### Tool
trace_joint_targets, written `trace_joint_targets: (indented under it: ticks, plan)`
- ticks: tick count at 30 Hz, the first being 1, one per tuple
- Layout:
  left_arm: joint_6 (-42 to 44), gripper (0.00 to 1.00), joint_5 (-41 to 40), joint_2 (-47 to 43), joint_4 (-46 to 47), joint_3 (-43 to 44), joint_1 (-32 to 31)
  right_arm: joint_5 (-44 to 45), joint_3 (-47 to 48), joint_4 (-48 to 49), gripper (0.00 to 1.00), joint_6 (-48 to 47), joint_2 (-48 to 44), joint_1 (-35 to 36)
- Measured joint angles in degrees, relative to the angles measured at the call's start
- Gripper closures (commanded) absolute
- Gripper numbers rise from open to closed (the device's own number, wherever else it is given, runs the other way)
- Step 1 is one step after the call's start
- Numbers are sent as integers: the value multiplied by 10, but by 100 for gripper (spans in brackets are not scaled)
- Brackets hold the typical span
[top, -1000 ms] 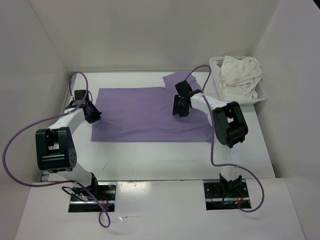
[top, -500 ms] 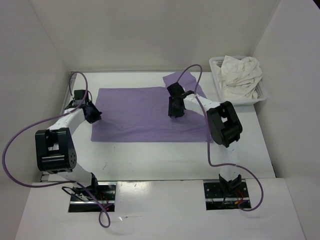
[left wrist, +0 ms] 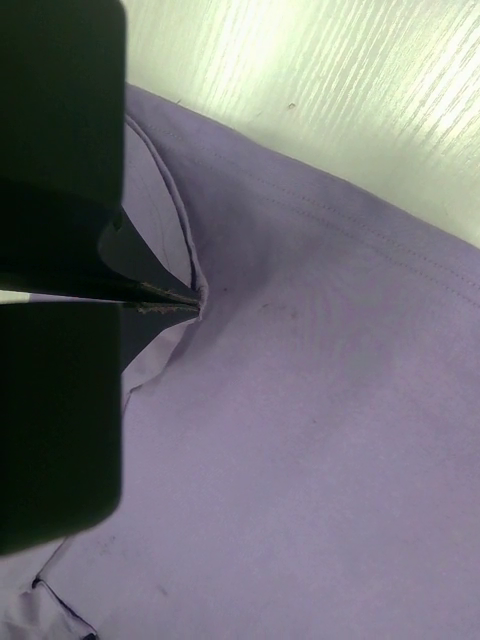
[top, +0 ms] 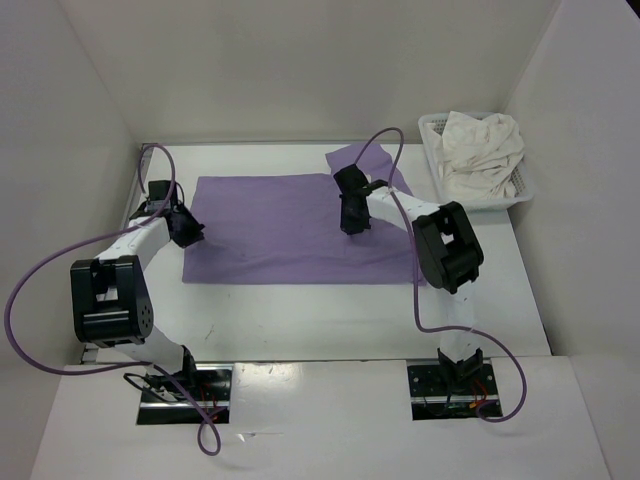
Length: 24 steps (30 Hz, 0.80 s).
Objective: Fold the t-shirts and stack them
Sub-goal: Fold the flattened tshirt in 1/3 of the way
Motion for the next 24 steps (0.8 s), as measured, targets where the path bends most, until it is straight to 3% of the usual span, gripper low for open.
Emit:
trace_joint_targets:
  ticks: [24]
  plan:
    - [-2,100,28,-71,-17,-1,19,-2,19,-30,95,9,-65,-25]
